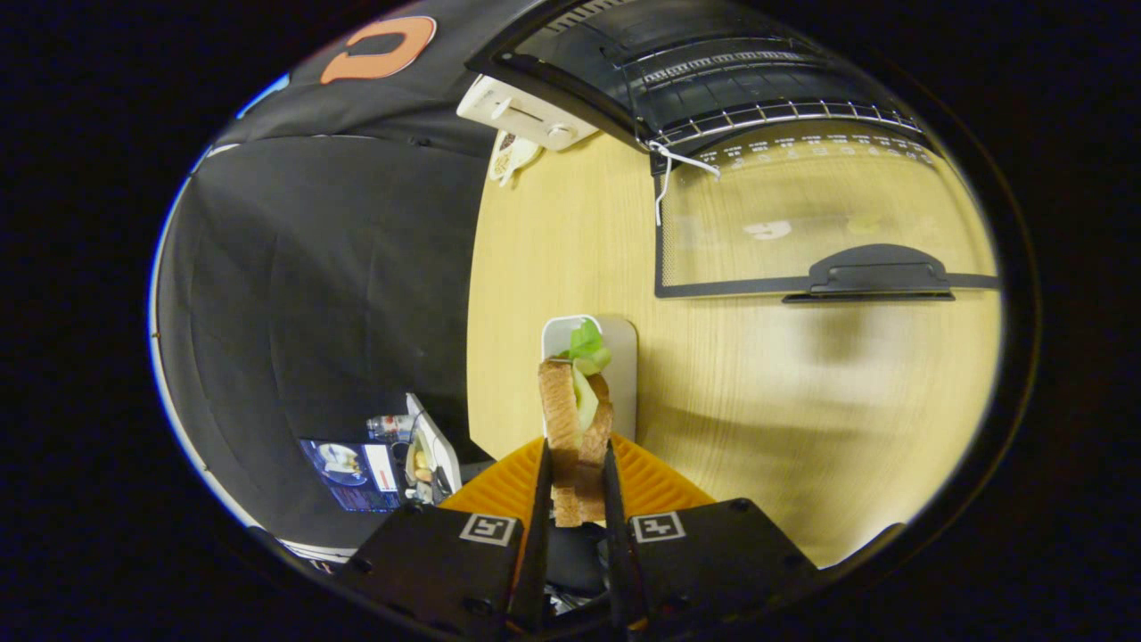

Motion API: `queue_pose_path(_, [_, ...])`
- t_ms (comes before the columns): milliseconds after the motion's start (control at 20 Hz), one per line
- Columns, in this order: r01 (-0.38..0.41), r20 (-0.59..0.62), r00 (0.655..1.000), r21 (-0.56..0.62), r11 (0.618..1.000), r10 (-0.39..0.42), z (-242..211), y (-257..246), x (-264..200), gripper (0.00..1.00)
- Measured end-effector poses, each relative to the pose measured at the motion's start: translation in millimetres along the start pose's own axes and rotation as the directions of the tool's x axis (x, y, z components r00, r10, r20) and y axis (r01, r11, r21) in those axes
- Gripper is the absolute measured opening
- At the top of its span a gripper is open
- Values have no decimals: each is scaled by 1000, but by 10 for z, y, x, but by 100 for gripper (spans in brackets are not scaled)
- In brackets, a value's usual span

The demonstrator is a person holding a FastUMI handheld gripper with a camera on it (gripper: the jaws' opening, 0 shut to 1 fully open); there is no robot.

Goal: Open the toaster oven, put the food inside, and close the toaster oven door.

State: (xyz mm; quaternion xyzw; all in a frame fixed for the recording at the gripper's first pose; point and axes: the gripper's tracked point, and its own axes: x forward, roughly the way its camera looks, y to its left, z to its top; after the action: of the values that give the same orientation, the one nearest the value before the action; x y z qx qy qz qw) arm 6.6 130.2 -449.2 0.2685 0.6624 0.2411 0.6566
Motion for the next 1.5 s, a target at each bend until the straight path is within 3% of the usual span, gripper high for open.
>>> queue_pose_path(150, [-26,17,1000,1,1000,26,-42,107,-182,32])
queue_pose_path(300, [-101,71,993,46,994,98,-12,296,-522,32])
queue_pose_path(600, [-200,315,935,96,975,161,459,299,-1310,31])
queue_pose_path(750, [-235,447,881,122,964,158,778,127,-1591,31])
queue_pose_path(950, [-358,603,778,195,913,176,1215,-155,-1738,31])
queue_pose_path(1250, [-436,746,652,220,873,138,1767,-684,-1594,31])
queue_pose_path(1500, [-518,827,540,178,837,158,2270,-882,-1434,31])
